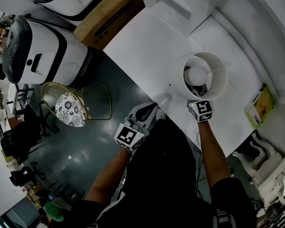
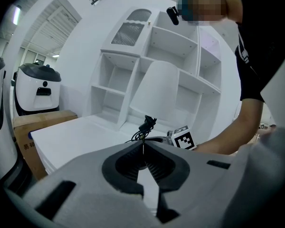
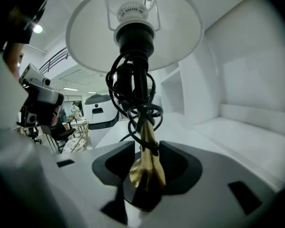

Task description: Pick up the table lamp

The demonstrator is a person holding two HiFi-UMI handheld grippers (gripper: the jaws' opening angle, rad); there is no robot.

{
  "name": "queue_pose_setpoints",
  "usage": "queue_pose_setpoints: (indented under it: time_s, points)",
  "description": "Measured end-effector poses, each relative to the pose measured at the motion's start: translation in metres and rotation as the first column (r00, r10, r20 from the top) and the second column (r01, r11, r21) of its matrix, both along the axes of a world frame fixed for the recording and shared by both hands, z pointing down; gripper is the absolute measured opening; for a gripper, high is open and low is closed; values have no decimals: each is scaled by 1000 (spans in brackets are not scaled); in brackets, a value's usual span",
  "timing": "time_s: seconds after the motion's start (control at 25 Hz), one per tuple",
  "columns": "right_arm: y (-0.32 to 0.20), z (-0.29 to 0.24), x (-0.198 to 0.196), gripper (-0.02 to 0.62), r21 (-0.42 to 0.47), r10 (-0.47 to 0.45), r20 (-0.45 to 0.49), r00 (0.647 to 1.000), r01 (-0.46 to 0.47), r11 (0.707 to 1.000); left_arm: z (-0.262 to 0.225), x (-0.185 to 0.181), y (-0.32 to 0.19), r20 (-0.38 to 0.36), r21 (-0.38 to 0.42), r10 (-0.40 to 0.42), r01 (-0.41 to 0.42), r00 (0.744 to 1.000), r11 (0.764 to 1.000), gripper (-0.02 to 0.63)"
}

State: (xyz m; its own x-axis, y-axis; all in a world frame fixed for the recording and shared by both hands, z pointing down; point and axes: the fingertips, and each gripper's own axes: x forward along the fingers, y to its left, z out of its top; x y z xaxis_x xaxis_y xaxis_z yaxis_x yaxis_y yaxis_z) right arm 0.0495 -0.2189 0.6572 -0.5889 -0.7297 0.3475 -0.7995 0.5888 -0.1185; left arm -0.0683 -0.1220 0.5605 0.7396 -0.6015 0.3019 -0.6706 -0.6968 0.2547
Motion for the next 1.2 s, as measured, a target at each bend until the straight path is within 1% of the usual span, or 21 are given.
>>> queue_pose_setpoints:
  time_s: [0.16, 0.56, 0.84, 0.96, 1.08, 1.2]
  points:
    - [-2, 3, -1, 138, 3, 10, -16, 1000, -10, 1000, 1, -2, 0, 4, -2, 1, -1, 1000, 1000, 20]
    - [-11, 2, -7, 137, 17, 1, -13, 1000, 0, 1000, 4, 3, 1, 4, -14, 16, -16, 1000, 1000, 20]
    - [-12, 1, -8, 137, 35, 10, 1, 1000, -10, 999, 6, 4, -1, 9, -19, 27, -27, 1000, 999, 20]
    - [-13, 2, -10, 137, 39, 10, 23, 1000, -11, 999, 6, 4, -1, 11, -20, 31, -31, 999, 999, 20]
    - [-16, -3, -13, 137, 50, 16, 8, 1000, -17, 999, 6, 6, 0, 12, -19, 37, -37, 999, 999, 20]
    - [-18, -6, -14, 137, 78, 46, -14, 999, -44, 996, 7, 7, 1, 5, -27, 34, -34, 999, 999, 20]
